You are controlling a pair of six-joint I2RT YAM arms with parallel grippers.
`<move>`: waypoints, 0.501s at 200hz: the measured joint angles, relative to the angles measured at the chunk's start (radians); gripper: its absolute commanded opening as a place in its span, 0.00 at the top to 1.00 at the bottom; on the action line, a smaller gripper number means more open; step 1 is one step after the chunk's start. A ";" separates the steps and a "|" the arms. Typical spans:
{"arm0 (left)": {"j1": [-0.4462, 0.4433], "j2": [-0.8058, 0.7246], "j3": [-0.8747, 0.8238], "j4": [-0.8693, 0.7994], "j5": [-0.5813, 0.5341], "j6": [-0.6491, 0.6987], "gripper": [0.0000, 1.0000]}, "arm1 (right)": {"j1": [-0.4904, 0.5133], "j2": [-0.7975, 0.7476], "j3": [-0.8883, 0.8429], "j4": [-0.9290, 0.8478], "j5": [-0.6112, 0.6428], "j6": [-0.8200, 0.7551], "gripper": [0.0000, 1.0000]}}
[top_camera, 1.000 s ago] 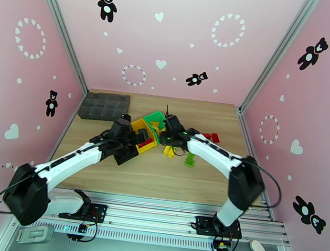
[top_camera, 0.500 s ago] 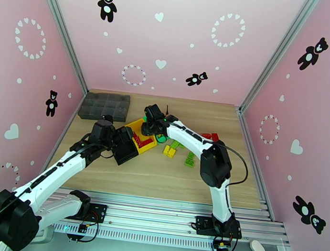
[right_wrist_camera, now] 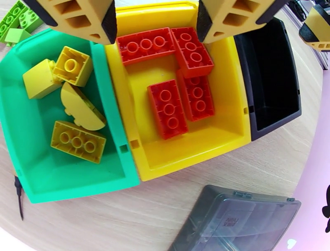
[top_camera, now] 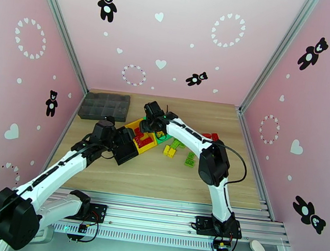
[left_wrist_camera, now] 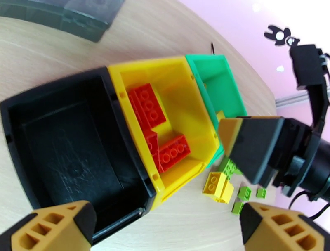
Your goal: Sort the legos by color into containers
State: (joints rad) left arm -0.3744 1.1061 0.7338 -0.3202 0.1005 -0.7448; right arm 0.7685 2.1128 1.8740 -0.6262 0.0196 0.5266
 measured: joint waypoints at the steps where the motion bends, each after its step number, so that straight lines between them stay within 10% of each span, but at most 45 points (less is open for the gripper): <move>1: -0.004 0.003 0.001 0.000 0.000 0.000 0.02 | -0.002 -0.003 -0.003 0.000 0.002 0.000 0.44; 100: -0.312 0.294 0.235 0.033 -0.067 0.013 0.02 | -0.249 -0.327 -0.383 0.074 0.014 0.012 0.36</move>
State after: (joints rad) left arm -0.6865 1.3998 0.9691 -0.2871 0.0334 -0.7322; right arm 0.5198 1.7863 1.4914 -0.5526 0.0334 0.5385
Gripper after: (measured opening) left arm 0.984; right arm 0.634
